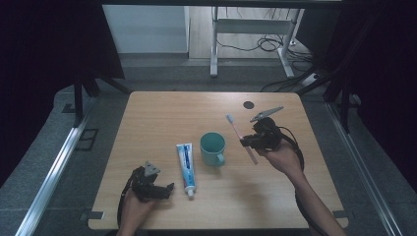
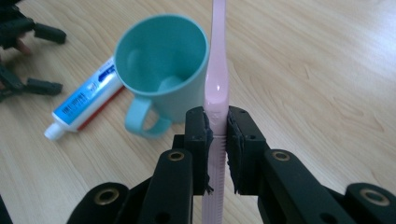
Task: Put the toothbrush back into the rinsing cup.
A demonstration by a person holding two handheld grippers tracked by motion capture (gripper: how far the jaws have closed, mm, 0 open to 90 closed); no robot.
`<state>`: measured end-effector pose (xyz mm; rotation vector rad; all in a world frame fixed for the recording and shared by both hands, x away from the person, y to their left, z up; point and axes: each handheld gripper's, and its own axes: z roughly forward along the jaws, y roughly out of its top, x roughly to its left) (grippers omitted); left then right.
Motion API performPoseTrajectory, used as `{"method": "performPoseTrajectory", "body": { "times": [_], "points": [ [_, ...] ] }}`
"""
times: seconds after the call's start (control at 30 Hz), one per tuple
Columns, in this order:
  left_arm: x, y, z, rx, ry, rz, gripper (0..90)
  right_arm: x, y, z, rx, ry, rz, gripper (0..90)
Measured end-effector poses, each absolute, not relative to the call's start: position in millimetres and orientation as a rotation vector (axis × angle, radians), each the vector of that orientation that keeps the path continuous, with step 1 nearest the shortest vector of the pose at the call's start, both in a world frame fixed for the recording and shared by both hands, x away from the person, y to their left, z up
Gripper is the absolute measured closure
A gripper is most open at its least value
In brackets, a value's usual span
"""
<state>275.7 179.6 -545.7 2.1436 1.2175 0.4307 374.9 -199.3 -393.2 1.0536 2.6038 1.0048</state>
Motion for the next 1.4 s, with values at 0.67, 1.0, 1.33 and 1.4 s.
{"method": "performPoseTrajectory", "body": {
  "times": [0.67, 1.0, 1.33, 1.4],
  "points": [
    [276, 179, -546, 2.138, 1.220, 0.431, 0.0, 378, -180, -383, 1.004, 2.538, 1.149, 78.9],
    [276, 179, -546, 2.138, 1.220, 0.431, 0.0, 381, -173, -383, 0.993, 2.525, 1.195, 78.9],
    [276, 179, -546, 2.138, 1.220, 0.431, 0.0, 385, -161, -384, 0.970, 2.506, 1.236, 78.9],
    [276, 179, -546, 2.138, 1.220, 0.431, 0.0, 386, -158, -383, 0.965, 2.502, 1.239, 78.9]
  ]
}}
